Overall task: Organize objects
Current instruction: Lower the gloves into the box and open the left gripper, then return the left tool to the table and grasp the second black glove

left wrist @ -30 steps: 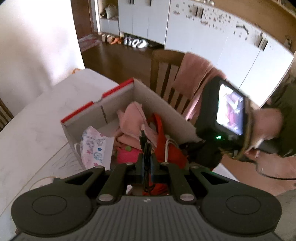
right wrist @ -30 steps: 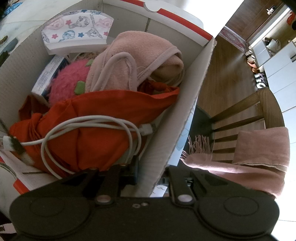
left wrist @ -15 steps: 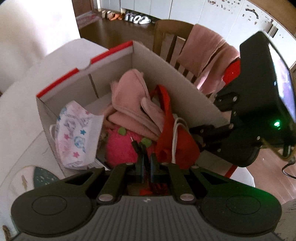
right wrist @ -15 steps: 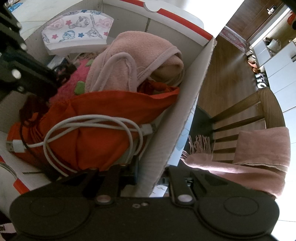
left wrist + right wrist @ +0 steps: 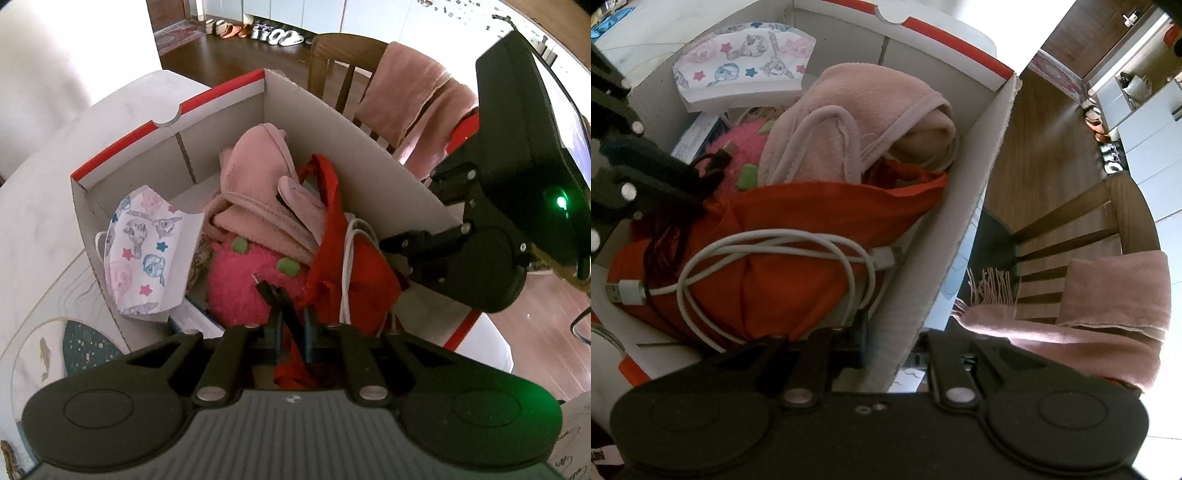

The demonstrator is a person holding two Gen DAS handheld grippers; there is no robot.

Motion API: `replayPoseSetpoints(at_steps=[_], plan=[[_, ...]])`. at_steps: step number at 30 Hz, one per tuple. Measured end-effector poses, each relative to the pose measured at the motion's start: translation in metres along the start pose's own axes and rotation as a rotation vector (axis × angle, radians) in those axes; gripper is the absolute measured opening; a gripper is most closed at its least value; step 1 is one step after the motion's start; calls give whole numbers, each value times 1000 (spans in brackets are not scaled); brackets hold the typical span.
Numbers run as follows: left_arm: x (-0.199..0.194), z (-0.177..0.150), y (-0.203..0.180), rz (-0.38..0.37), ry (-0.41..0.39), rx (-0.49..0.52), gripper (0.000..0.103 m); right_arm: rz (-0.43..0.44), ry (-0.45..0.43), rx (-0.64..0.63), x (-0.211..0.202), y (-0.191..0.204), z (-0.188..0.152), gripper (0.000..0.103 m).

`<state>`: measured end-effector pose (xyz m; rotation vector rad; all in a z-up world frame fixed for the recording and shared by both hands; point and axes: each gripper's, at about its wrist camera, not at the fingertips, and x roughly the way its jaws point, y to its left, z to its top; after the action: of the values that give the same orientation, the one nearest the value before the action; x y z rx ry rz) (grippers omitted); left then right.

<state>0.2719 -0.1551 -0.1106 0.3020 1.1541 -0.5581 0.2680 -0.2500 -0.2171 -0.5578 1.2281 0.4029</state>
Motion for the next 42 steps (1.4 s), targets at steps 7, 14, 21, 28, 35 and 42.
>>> replayPoseSetpoints(at_steps=[7,14,21,28,35,42], plan=[[-18,-8,5,3,-41,-29,16,-3,-1,4,-2,1,1,11],[-46,-14,9,-3,-113,-58,39,-5,-5,6,-3,2,2,11],[-81,-35,24,-5,-197,-99,68,-3,-3,13,-4,-2,1,11],[-108,-80,72,75,-239,-236,71,4,-2,18,-11,-4,0,10],[-121,-132,117,178,-240,-380,71,15,19,13,-16,0,2,10],[-106,-181,146,274,-189,-428,71,15,24,16,-16,0,3,10]])
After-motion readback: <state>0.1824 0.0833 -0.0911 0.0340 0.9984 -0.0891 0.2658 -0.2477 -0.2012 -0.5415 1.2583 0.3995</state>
